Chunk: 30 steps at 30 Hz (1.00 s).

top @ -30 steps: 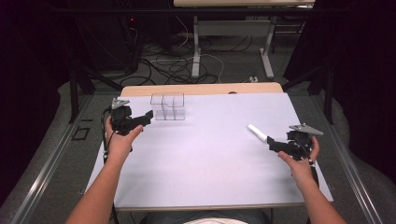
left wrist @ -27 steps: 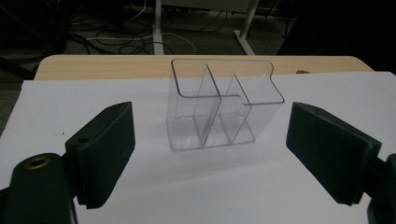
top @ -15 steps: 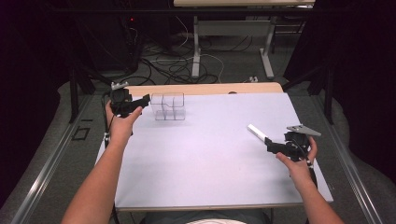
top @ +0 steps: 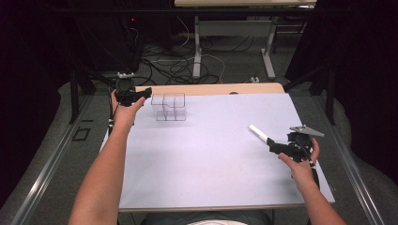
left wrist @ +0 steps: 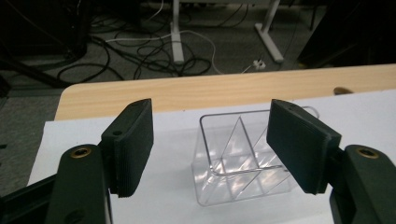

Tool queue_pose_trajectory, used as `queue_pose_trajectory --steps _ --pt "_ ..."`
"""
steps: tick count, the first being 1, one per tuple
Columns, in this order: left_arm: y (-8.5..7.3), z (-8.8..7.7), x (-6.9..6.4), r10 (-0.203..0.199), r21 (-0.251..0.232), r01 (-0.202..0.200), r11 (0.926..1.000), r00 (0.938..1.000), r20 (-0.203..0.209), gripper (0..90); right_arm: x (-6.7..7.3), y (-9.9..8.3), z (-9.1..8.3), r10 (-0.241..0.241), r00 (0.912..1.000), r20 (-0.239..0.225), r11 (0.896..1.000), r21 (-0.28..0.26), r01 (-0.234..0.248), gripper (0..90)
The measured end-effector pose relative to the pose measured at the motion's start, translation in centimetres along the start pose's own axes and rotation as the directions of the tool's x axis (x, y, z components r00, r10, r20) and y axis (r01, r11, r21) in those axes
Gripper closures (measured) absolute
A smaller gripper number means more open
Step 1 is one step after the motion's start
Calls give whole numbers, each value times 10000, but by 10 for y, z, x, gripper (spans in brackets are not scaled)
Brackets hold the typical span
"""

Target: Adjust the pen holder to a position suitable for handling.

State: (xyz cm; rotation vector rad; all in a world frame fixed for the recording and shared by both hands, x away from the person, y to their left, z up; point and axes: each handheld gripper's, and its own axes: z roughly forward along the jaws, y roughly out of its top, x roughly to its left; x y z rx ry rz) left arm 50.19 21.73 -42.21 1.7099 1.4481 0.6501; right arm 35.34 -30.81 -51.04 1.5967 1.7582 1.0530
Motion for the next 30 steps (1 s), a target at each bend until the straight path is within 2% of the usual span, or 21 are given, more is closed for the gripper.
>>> queue_pose_trajectory --steps 7,14,20,28,30 --pt "-4 20 -2 -92 426 105 9990 9995 -317 400 -1 -1 2 153 9999 -45 9998 95 -153 6" --pt "-8 32 -2 -230 981 276 9948 9986 -485 495 -2 -1 2 120 9999 -89 9999 102 -119 9" --pt "-11 38 1 -515 1402 551 9886 9983 -288 568 -3 -1 3 162 9998 -111 9998 140 -160 15" --pt "-13 44 1 -691 1494 699 9863 9976 -104 634 -5 -2 4 310 9994 -120 9993 190 -308 22" --pt "-16 46 1 -846 1692 834 9820 9964 -4 649 -5 -2 4 339 9993 -132 9992 201 -337 24"
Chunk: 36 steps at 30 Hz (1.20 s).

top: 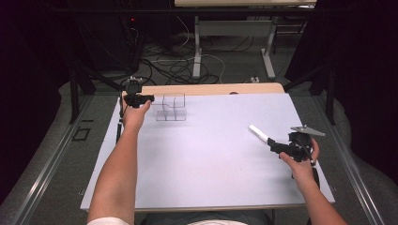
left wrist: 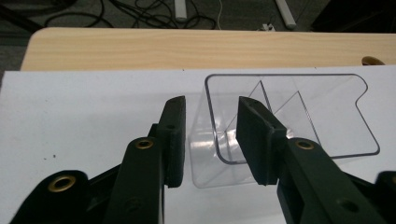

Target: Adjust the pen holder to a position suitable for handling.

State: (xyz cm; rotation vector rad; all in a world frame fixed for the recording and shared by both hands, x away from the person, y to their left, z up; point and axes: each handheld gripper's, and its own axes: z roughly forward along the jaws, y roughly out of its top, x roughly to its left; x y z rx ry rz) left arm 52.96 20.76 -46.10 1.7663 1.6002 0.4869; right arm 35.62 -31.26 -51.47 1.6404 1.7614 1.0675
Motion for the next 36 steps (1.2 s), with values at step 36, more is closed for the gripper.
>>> queue_pose_trajectory --steps 36 --pt "-6 5 -7 -405 481 420 9980 9987 -316 887 1 -1 1 -34 10000 -76 9999 133 35 45"
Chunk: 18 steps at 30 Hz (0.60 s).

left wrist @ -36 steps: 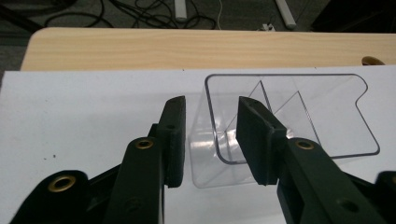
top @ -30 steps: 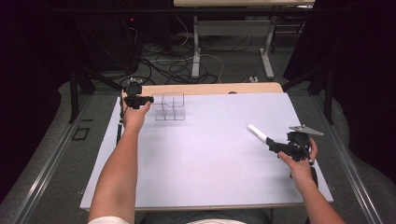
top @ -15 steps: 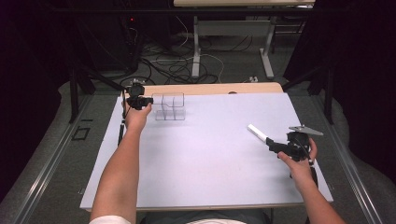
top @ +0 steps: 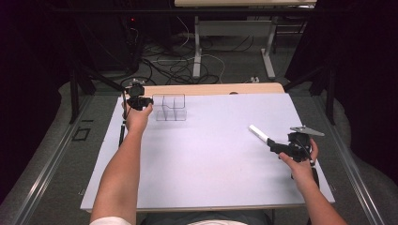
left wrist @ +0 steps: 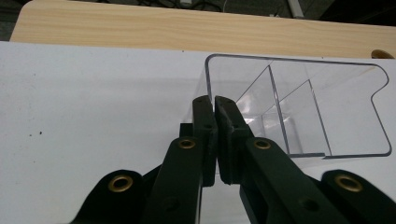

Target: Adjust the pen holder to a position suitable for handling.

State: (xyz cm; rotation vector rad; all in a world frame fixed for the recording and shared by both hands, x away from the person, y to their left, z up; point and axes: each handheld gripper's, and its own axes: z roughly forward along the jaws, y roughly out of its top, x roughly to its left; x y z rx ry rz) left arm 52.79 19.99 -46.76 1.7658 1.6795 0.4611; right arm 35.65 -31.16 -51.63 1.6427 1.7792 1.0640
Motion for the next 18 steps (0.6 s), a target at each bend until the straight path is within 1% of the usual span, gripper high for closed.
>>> queue_pose_trajectory --steps 1,2,6,8,10,11,12,15,16,17,18 --pt "-1 0 -1 -15 -108 14 9999 10000 -73 889 0 0 0 7 10000 4 10000 4 -7 45" --pt "0 -1 -2 -34 29 34 10000 9999 -101 890 0 0 0 14 10000 -1 10000 2 -14 45" --pt "0 -1 -3 -82 55 83 10000 9999 -139 891 0 0 1 25 10000 -2 10000 8 -24 46" --pt "0 -2 -4 -175 127 177 9998 9998 -136 891 0 0 0 16 10000 -26 10000 6 -16 48" --pt "-1 -3 -5 -164 216 166 9996 9998 -81 892 -1 0 1 42 10000 -49 10000 12 -42 49" --pt "-1 -3 -6 -89 219 92 9997 9999 -142 893 0 0 1 112 9999 -61 9999 47 -112 50" --pt "-1 -4 -7 -124 250 128 9996 9998 -172 893 0 0 1 121 9999 -74 9999 68 -121 50" --pt "-3 -9 -7 -253 327 258 9991 9995 -164 893 -1 0 1 54 9999 -92 10000 51 -54 50" --pt "-5 -11 -8 -275 252 279 9993 9995 -154 891 -1 0 1 42 10000 -80 10000 20 -42 50" --pt "-7 -15 -8 -364 221 367 9991 9993 -106 891 0 0 1 43 10000 -73 10000 21 -43 50" --pt "-9 -17 -8 -373 270 373 9989 9993 -18 890 0 0 1 49 10000 -73 10000 30 -48 50"
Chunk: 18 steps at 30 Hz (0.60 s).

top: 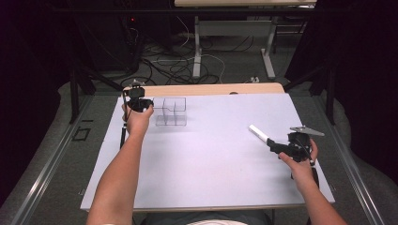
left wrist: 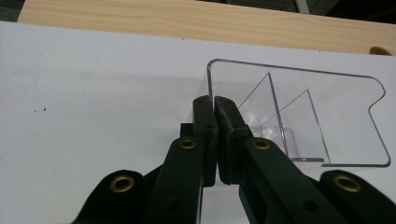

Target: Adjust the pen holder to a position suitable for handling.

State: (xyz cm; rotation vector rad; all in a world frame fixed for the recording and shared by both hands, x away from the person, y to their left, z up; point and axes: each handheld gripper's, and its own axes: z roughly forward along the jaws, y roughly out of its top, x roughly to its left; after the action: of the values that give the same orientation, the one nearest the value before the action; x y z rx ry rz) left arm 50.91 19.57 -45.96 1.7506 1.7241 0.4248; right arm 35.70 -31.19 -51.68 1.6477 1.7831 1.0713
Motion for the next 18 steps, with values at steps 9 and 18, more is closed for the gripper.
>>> queue_pose_trajectory --steps 9,18 --pt "-18 -11 -4 -102 -41 102 9999 9998 194 890 1 1 -1 73 10000 -17 10000 -44 -74 51" --pt "-34 -18 -18 -101 32 100 9999 9987 498 888 3 1 -1 117 9999 -13 9999 -7 -117 51"
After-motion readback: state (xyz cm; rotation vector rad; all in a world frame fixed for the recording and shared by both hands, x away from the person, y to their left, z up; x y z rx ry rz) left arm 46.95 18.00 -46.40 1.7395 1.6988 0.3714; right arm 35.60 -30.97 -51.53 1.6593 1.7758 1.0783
